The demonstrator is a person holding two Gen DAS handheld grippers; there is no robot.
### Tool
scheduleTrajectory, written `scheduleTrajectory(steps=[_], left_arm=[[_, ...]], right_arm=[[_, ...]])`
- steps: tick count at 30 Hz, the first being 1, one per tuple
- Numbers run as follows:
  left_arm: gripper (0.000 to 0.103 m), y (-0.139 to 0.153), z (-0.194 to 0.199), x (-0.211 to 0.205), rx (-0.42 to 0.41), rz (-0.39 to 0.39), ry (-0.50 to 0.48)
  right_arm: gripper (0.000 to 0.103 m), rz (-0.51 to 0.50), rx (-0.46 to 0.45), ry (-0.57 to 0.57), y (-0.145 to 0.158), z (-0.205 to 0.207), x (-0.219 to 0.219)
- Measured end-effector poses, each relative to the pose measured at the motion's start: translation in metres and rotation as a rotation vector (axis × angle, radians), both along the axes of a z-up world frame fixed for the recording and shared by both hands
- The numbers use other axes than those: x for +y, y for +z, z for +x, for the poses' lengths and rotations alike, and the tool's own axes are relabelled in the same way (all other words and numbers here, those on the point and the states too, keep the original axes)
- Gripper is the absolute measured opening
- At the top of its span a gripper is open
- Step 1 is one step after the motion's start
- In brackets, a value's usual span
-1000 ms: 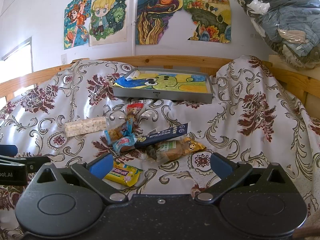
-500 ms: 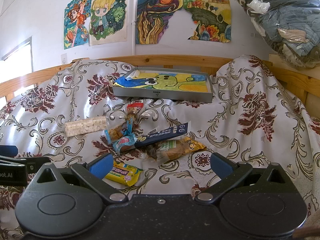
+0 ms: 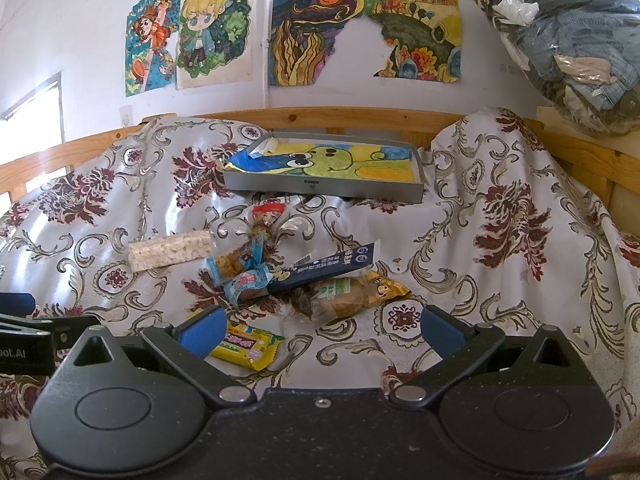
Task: Organize snacks
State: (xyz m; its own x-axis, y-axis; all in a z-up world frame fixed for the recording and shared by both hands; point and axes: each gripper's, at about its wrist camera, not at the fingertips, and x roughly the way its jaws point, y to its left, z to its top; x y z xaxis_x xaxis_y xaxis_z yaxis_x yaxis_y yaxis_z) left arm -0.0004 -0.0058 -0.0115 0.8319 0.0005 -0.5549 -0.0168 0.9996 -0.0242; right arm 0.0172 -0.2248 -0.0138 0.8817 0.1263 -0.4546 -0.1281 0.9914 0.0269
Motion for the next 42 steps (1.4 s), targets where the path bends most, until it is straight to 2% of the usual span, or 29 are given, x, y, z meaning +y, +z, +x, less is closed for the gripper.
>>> scheduleTrajectory(steps=[5,12,16,21,26,30,33,40,42], left_arm=[[0.103,-0.003,0.005,-0.002,0.015,0.01,0.019],[0.103,-0.008,0.026,0.004,0.086,-0.003,0.045],[0.103,-0.009,0.037,0.002,0.106,0.002,0.016],[0.103,-0.005,0.055,-0.006,0.099,0.006,-0.077],[0.103,-0.003,0.078,-0.015,0.087,0.015,-0.225],[0.103,-0.004,0.099,-0.022,0.103,0.072,-0.413],[0.103,-0.006,0.113,-0.023,0.122,0.079,-0.486],[0.103,-0.024,0.144,-0.025,0.219,0.083,-0.621],[0.103,-0.028,0.152,-0.026,0.244,0.082,-0.669]], right_arm=[[0.102,-0.001,0.041,-0.027,-0.004,0.008,-0.002],[0.102,0.002,0.092,-0.038,0.014,0.024,-0.014],[0.102,-0.021,0.095,-0.018,0.019,0.036,-0.019],[0.102,-0.054,0.097,0.024,0.022,0.057,-0.024],[0.102,-0.109,0.091,0.148,0.028,0.083,-0.027],[0.102,-0.171,0.11,0.321,0.032,0.116,-0.026],[0.102,-0.232,0.131,0.432,0.031,0.142,-0.021],[0.102,-0.265,0.214,0.672,0.012,0.197,-0.012],[0.098,-0.283,0.237,0.75,0.004,0.21,-0.009]])
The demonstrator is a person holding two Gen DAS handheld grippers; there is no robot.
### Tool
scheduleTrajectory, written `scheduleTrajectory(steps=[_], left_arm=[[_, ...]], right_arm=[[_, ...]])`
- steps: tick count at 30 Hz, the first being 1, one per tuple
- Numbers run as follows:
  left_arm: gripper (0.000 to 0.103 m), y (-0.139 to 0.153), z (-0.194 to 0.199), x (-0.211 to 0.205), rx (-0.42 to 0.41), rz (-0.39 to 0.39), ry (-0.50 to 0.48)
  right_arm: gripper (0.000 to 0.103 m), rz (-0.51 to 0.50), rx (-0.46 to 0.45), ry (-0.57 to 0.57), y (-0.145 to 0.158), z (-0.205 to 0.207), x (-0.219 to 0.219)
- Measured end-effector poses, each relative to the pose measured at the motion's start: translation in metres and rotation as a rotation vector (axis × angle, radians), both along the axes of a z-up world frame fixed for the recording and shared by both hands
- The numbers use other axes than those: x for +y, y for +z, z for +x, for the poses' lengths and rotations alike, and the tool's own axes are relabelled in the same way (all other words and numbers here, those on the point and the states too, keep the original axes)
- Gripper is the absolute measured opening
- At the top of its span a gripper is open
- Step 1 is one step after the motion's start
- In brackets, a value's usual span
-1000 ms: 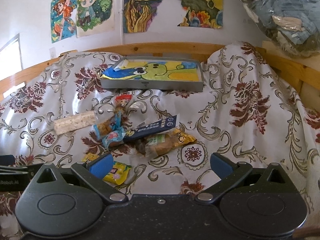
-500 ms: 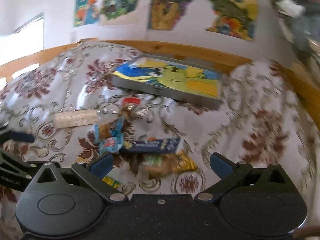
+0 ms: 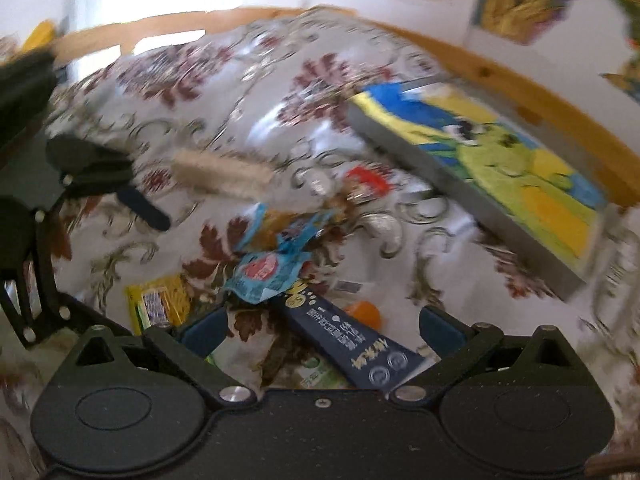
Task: Organize snacks
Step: 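Grasp the yellow candy bar with left tool while right tool grasps the dark blue stick pack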
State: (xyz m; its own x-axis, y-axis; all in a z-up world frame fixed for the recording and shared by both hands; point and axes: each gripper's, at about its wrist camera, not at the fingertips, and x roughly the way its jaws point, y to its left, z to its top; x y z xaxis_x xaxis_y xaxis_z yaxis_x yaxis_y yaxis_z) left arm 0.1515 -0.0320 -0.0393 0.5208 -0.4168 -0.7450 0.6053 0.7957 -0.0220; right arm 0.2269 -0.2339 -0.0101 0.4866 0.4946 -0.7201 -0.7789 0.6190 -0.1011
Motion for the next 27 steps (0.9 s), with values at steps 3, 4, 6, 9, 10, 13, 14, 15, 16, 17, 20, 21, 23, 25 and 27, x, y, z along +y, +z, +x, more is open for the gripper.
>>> scheduleTrajectory(steps=[3,4,6,9,10,13,14,15,16,17,20,21,23,25,27], left_arm=[[0.103,-0.005,0.011,-0.004,0.024,0.015,-0.066],[0.103,-0.008,0.015,-0.005,0.041,0.019,-0.094],[0.102,-0.012,0.022,-0.006,0.064,0.022,-0.135],[0.099,-0.02,0.03,-0.005,0.113,0.016,-0.194],[0.098,-0.022,0.033,-0.004,0.133,0.015,-0.212],[0.094,-0.027,0.036,-0.002,0.181,0.018,-0.281],[0.093,-0.028,0.036,-0.002,0.188,0.023,-0.31],[0.092,-0.028,0.035,-0.002,0.189,0.03,-0.338],[0.091,-0.028,0.033,-0.002,0.185,0.038,-0.36],[0.09,-0.028,0.032,-0.003,0.18,0.045,-0.37],[0.084,-0.03,0.032,-0.002,0.179,0.042,-0.373],[0.081,-0.031,0.033,-0.003,0.182,0.044,-0.361],[0.078,-0.032,0.036,-0.005,0.192,0.047,-0.334],[0.075,-0.033,0.035,-0.008,0.186,0.064,-0.307],[0.071,-0.034,0.031,-0.013,0.173,0.107,-0.286]], right_arm=[[0.092,-0.018,0.054,0.099,-0.013,0.022,0.003],[0.089,-0.018,0.068,0.122,-0.016,0.027,0.002],[0.086,-0.01,0.095,0.172,-0.023,0.04,0.003],[0.081,-0.006,0.127,0.234,-0.029,0.053,0.005],[0.079,-0.01,0.139,0.248,-0.03,0.056,0.005],[0.075,-0.029,0.163,0.274,-0.034,0.058,0.007],[0.073,-0.035,0.163,0.278,-0.034,0.056,0.007],[0.072,-0.041,0.159,0.274,-0.034,0.053,0.007],[0.071,-0.043,0.155,0.267,-0.035,0.052,0.008],[0.069,-0.039,0.156,0.255,-0.035,0.051,0.008],[0.062,-0.048,0.153,0.236,-0.038,0.05,0.01],[0.057,-0.062,0.135,0.236,-0.038,0.048,0.012],[0.051,-0.083,0.122,0.236,-0.038,0.046,0.012],[0.048,-0.086,0.125,0.225,-0.039,0.045,0.01],[0.046,-0.083,0.137,0.186,-0.039,0.042,0.009]])
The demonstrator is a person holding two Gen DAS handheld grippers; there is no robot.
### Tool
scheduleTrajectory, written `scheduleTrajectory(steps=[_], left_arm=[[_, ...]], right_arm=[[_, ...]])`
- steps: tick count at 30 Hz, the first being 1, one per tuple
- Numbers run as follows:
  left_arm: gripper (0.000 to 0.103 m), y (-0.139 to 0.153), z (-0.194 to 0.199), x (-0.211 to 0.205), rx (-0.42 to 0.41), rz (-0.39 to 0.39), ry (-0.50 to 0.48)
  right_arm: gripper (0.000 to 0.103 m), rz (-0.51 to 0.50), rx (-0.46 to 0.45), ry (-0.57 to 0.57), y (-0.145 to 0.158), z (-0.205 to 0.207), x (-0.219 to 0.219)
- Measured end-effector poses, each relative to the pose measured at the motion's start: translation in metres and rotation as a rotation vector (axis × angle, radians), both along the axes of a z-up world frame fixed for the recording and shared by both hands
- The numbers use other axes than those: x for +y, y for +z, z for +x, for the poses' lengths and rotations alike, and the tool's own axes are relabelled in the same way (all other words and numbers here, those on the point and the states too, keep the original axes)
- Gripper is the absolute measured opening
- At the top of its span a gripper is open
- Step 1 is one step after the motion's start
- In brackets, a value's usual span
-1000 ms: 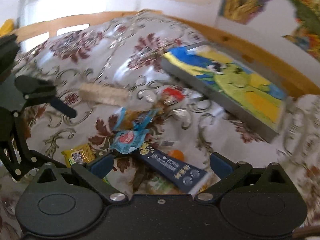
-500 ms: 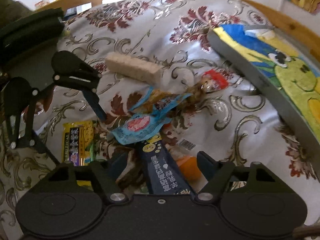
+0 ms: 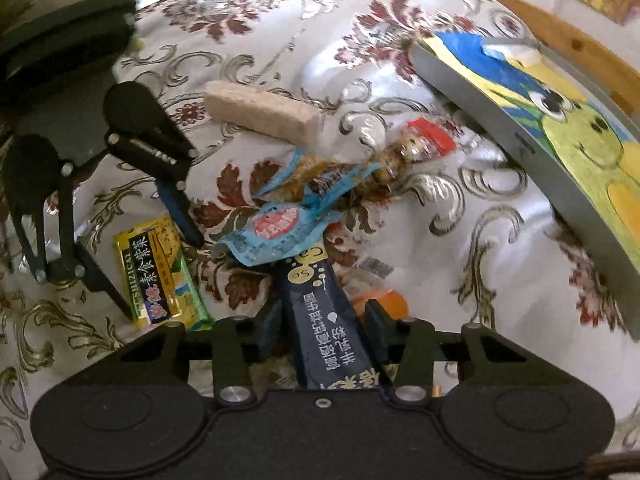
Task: Organize snacks
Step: 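Grasp the yellow candy bar with left tool while right tool grasps the dark blue stick pack, then carry both snacks to the grey tray and lower them inside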
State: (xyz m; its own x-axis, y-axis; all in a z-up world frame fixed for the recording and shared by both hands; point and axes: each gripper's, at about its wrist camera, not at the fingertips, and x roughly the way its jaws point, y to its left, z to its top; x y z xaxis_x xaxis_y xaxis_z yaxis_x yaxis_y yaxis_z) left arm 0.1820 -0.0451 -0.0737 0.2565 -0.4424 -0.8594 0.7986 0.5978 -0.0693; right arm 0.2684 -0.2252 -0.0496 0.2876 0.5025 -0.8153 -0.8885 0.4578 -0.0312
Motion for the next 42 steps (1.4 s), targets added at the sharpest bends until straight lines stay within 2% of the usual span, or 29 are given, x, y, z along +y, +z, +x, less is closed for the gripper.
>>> scheduleTrajectory(steps=[3,4,6,8,13,17,22,25,29,34,42], left_arm=[[0.067,0.0,-0.009,-0.01,-0.04,0.066,0.031],[0.067,0.0,-0.011,-0.013,-0.046,0.079,0.05],[0.063,0.002,-0.016,-0.018,-0.047,0.096,0.117],[0.06,0.002,-0.022,-0.021,-0.047,0.099,0.197],[0.056,0.004,-0.036,-0.029,-0.051,0.106,0.38],[0.054,0.007,-0.049,-0.036,-0.062,0.115,0.49],[0.053,0.015,-0.065,-0.043,-0.055,0.114,0.552],[0.053,0.023,-0.066,-0.046,-0.041,0.087,0.584],[0.053,0.031,-0.068,-0.048,-0.064,0.058,0.618],[0.053,0.032,-0.066,-0.044,-0.06,0.057,0.673],[0.053,0.056,-0.073,-0.036,-0.119,-0.017,0.772]], right_arm=[[0.045,-0.012,-0.013,-0.043,-0.001,-0.013,-0.001],[0.048,-0.01,-0.012,-0.064,-0.002,-0.017,-0.003],[0.052,-0.011,-0.029,-0.099,-0.004,-0.026,-0.004],[0.052,0.003,-0.057,-0.139,-0.005,-0.034,-0.005],[0.039,0.055,-0.123,-0.258,-0.005,-0.055,-0.005],[0.035,0.055,-0.156,-0.326,-0.002,-0.072,-0.003],[0.033,0.045,-0.172,-0.359,0.013,-0.088,-0.004],[0.033,0.065,-0.178,-0.363,0.025,-0.098,-0.011],[0.033,0.081,-0.199,-0.358,0.035,-0.108,-0.018],[0.033,0.144,-0.215,-0.374,0.045,-0.115,-0.027],[0.033,0.181,-0.259,-0.369,0.053,-0.119,-0.031]])
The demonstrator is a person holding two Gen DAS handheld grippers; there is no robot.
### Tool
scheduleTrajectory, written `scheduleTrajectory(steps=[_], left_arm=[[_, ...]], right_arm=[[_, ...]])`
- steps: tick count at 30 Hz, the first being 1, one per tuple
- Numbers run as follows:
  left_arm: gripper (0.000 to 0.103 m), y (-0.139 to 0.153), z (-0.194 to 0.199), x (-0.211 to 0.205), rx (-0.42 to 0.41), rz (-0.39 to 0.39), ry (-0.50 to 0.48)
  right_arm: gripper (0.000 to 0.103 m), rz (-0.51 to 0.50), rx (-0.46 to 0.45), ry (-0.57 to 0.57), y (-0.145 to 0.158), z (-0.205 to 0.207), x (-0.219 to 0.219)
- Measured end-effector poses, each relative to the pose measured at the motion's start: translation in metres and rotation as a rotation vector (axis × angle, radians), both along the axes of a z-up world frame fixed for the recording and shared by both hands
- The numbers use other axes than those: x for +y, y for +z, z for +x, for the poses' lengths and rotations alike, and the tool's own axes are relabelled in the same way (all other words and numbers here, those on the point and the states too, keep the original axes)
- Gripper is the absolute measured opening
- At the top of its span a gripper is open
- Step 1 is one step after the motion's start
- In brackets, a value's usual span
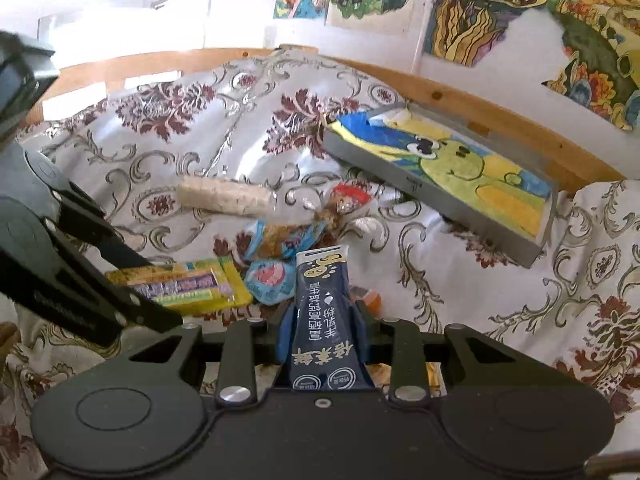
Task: Organize snacks
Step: 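Carry both snacks to the grey tray and lower them inside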
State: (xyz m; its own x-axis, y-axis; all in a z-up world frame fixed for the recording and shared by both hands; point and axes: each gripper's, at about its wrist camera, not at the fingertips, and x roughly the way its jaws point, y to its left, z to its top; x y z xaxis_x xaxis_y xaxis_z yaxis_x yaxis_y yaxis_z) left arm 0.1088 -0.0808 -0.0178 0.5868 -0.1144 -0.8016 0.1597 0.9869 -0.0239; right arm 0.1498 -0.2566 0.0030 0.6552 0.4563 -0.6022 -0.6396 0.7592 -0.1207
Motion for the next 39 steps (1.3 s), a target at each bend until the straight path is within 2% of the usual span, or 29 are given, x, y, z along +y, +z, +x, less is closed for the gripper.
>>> scheduleTrajectory(steps=[5,10,16,21,26,30,35,39], left_arm=[[0.053,0.022,0.0,0.017,-0.054,-0.061,0.023],[0.053,0.033,0.028,0.038,-0.091,-0.101,0.03],[0.053,0.046,0.106,0.05,-0.207,-0.097,-0.036],[0.053,0.044,0.19,0.057,-0.279,-0.145,0.008],[0.053,0.036,0.258,0.049,-0.35,-0.149,0.022],[0.053,0.026,0.297,0.039,-0.356,-0.162,0.045],[0.053,0.016,0.325,0.034,-0.312,-0.203,0.106],[0.053,0.007,0.341,0.027,-0.272,-0.18,0.133]], right_arm=[[0.033,0.019,-0.04,0.002,0.014,0.016,-0.003],[0.033,0.06,-0.066,-0.041,0.025,0.046,-0.001],[0.033,0.087,-0.123,-0.12,0.039,0.112,0.008],[0.033,0.15,-0.174,-0.204,0.045,0.187,0.009],[0.033,0.191,-0.179,-0.292,0.033,0.261,0.006],[0.033,0.206,-0.142,-0.365,0.014,0.299,0.002],[0.033,0.212,-0.109,-0.42,-0.007,0.309,-0.003],[0.034,0.198,-0.08,-0.444,-0.02,0.316,-0.004]])
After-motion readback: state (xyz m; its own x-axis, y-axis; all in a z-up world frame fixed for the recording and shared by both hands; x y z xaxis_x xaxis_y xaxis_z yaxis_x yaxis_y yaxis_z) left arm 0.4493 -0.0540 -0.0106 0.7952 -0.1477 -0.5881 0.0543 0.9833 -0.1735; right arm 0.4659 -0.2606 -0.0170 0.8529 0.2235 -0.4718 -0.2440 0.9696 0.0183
